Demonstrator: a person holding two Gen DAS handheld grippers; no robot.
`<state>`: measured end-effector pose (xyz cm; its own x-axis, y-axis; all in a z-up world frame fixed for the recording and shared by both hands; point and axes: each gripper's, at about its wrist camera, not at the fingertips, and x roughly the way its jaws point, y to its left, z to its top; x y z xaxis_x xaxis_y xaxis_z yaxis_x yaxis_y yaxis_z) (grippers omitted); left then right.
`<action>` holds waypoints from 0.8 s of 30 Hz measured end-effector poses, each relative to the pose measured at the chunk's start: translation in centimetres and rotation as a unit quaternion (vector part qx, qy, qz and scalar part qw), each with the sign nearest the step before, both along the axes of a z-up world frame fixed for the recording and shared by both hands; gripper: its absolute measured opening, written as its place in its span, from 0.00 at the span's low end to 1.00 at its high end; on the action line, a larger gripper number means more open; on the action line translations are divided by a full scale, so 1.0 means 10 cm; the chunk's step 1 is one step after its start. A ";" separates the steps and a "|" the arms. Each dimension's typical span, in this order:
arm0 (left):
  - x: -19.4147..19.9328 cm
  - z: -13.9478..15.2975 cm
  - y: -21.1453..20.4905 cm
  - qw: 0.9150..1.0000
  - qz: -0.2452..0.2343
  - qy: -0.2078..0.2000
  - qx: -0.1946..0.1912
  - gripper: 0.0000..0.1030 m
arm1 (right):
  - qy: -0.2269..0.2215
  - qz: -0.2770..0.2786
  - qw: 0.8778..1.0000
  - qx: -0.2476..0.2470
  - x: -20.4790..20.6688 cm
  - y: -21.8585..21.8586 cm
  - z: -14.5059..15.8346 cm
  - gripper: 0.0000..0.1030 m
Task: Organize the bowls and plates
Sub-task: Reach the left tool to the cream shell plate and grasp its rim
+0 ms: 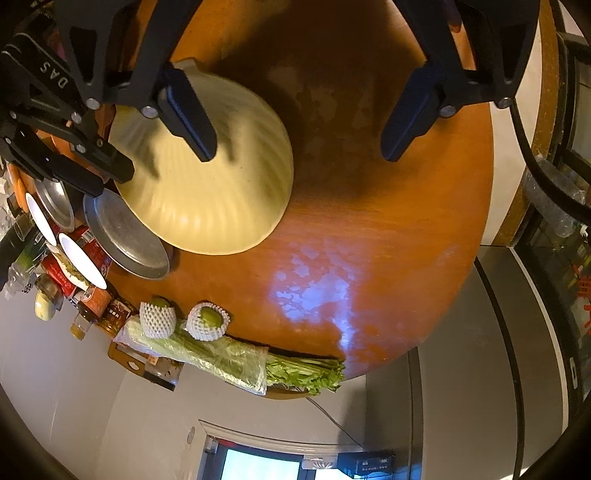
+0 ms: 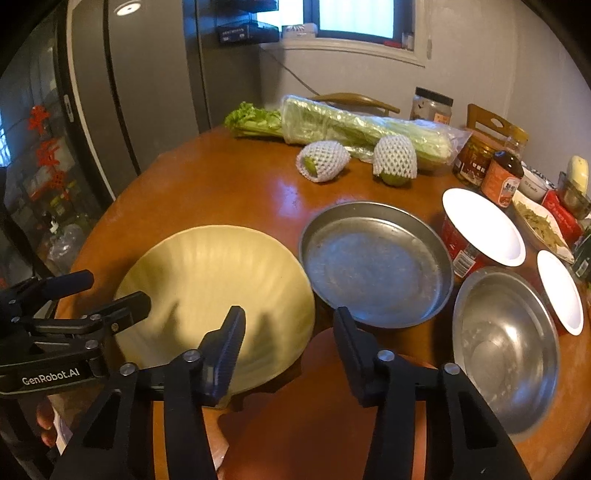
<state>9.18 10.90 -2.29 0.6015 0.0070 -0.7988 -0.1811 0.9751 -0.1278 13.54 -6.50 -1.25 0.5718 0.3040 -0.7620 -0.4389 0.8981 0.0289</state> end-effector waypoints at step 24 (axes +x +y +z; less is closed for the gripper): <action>0.17 -0.09 0.12 0.999 -0.001 0.008 -0.033 0.33 | 0.020 0.042 0.999 -0.007 0.13 0.25 -0.09 0.29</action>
